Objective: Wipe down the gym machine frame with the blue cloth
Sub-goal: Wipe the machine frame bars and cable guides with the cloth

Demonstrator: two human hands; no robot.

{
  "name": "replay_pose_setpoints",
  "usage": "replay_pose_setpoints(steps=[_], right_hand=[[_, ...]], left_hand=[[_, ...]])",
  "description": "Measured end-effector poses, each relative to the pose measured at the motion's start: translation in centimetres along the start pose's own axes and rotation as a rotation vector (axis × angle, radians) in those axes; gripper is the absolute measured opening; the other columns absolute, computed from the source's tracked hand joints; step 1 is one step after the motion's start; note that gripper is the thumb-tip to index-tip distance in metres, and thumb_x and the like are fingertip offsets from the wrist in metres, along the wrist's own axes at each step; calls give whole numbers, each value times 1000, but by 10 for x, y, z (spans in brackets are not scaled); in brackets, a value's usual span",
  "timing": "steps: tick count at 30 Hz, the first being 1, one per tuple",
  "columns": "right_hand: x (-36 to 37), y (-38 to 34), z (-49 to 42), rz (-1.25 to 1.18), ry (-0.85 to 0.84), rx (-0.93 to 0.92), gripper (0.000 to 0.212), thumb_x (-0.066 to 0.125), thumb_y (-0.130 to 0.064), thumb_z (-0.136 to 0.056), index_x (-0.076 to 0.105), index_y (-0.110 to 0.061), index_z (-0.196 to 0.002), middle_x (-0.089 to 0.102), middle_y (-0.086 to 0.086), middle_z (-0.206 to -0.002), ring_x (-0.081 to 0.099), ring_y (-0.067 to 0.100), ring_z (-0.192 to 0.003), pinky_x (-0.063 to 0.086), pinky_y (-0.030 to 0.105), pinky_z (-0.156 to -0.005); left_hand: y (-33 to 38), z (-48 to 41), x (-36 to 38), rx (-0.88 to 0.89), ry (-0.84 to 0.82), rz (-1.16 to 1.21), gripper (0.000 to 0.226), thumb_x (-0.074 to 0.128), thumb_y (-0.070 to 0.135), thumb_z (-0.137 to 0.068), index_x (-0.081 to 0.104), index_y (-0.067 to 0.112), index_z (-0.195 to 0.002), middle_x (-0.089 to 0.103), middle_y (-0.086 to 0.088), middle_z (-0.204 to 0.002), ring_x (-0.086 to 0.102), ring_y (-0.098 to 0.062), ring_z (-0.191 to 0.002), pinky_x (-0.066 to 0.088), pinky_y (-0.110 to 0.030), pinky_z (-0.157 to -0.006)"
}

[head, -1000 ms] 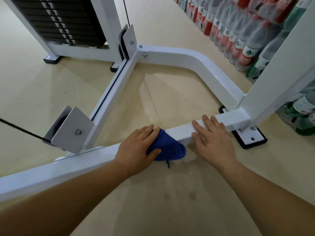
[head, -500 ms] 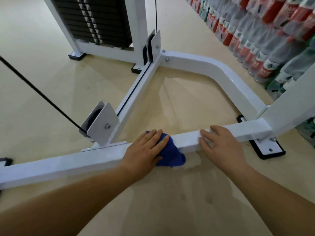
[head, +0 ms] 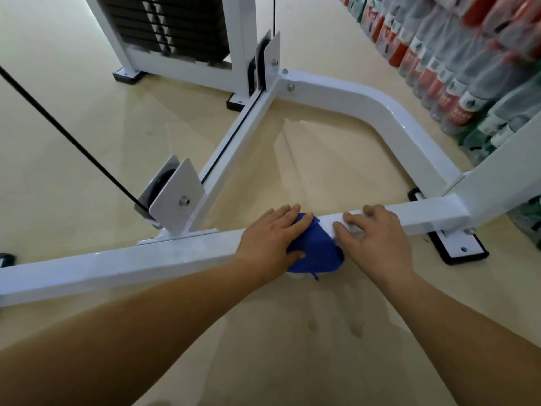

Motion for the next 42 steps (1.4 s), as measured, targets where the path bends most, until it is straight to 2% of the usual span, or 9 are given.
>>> replay_pose_setpoints(steps=[5, 10, 14, 18, 23, 27, 33, 37, 42], right_hand=[[4, 1, 1, 34, 39, -36, 40, 56, -51, -97, 71, -30, -126, 54, 3, -136, 43, 22, -125, 38, 40, -110], [11, 1, 1, 24, 66, -75, 38, 58, -47, -97, 73, -23, -123, 55, 12, -136, 39, 24, -124, 32, 44, -112], [8, 0, 1, 20, 116, -123, 38, 58, -45, -95, 74, -18, -117, 60, 16, -125, 46, 28, -118, 41, 50, -106], [13, 1, 3, 120, 115, -146, 40, 45, -43, -99, 71, -17, -115, 58, 17, -124, 52, 37, -119, 41, 54, -106], [20, -26, 10, 122, 150, -270, 41, 50, -42, -94, 67, -10, -114, 61, 15, -114, 57, 37, -111, 43, 54, -105], [38, -51, 24, 56, 106, -377, 39, 48, -41, -98, 65, -10, -115, 56, 19, -113, 50, 41, -111, 41, 54, -106], [55, -57, 26, 99, 34, -296, 42, 41, -45, -98, 64, -16, -118, 58, 6, -129, 44, 34, -129, 22, 56, -121], [47, -64, 28, 18, 79, -226, 34, 45, -34, -98, 65, -8, -106, 60, 13, -117, 47, 39, -124, 24, 62, -117], [64, -79, 38, 168, -71, -208, 57, 39, -47, -101, 55, 1, -127, 49, 23, -138, 31, 50, -139, 7, 67, -120]], left_hand=[[-50, 56, -5, -11, 87, -88, 77, 74, 43, -88, 41, 25, -154, 41, -5, -159, 40, -27, -145, 33, -43, -120], [-53, 56, -3, -140, 50, -53, 76, 64, 46, -93, 29, 31, -159, 29, -2, -165, 26, -26, -152, 18, -42, -126], [14, -7, 10, -49, -43, -136, 77, 50, 48, -100, 7, 32, -162, 13, -5, -169, 11, -28, -155, 8, -42, -126], [39, -25, 17, 13, -24, -201, 72, 47, 41, -104, 8, 24, -162, 13, -13, -168, 13, -32, -155, 10, -45, -127], [-33, 46, -3, -54, 5, -257, 73, 65, 38, -96, 31, 21, -158, 36, -13, -161, 36, -33, -147, 27, -45, -123], [-78, 108, -12, -179, -63, -398, 71, 60, 30, -99, 26, 16, -159, 30, -14, -164, 29, -34, -151, 35, -52, -119], [-20, 57, -7, -351, -141, -358, 70, 34, 42, -108, -9, 23, -161, -6, -8, -170, -5, -26, -157, -3, -42, -128], [-7, 39, -7, -350, -236, -380, 71, 32, 41, -109, -12, 22, -161, -11, -8, -170, -8, -26, -157, 2, -43, -128], [-41, 101, -27, -376, -322, -627, 77, 41, 22, -105, -12, 11, -160, -12, -14, -169, -5, -31, -157, 1, -44, -127]])
Point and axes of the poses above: each hand's wrist, its own z-axis away from the middle knuckle, its own x-axis out of the palm, y = z × x, the point moved 8 cm from there along -z, towards the middle knuckle
